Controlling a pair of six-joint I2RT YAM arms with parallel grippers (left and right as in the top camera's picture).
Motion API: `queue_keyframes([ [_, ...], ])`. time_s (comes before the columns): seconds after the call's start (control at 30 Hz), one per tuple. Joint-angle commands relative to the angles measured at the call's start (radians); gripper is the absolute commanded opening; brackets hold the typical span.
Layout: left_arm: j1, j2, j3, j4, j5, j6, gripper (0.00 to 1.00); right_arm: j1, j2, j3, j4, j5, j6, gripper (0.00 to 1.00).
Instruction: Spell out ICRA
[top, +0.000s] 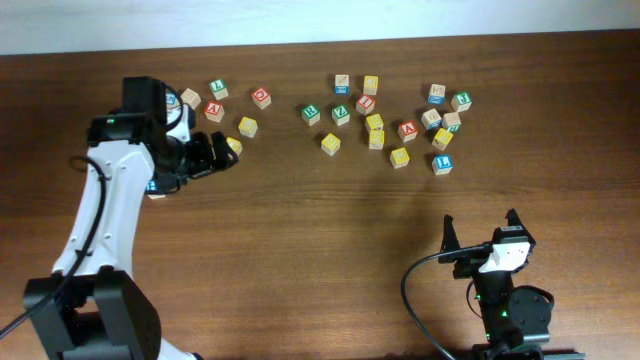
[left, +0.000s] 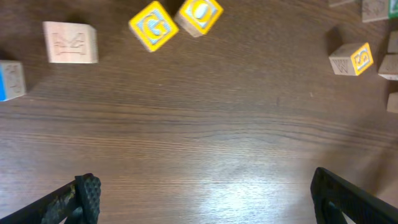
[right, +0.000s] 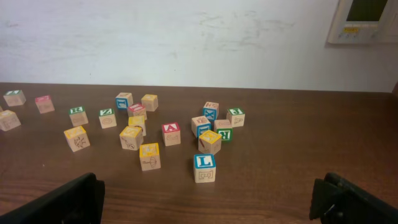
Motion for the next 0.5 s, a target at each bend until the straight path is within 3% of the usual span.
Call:
queue_keyframes([
  [0.0, -0.048, 0.008, -0.006, 0.016, 0.015, 0.012, 0.99, -0.008, -0.006, -0.005, -0.005, 0.006, 0.004, 0.98],
  [0.47, -0.121, 0.009, -0.006, 0.053, -0.099, 0.008, 0.99, -0.008, -0.006, -0.005, -0.005, 0.006, 0.004, 0.98],
])
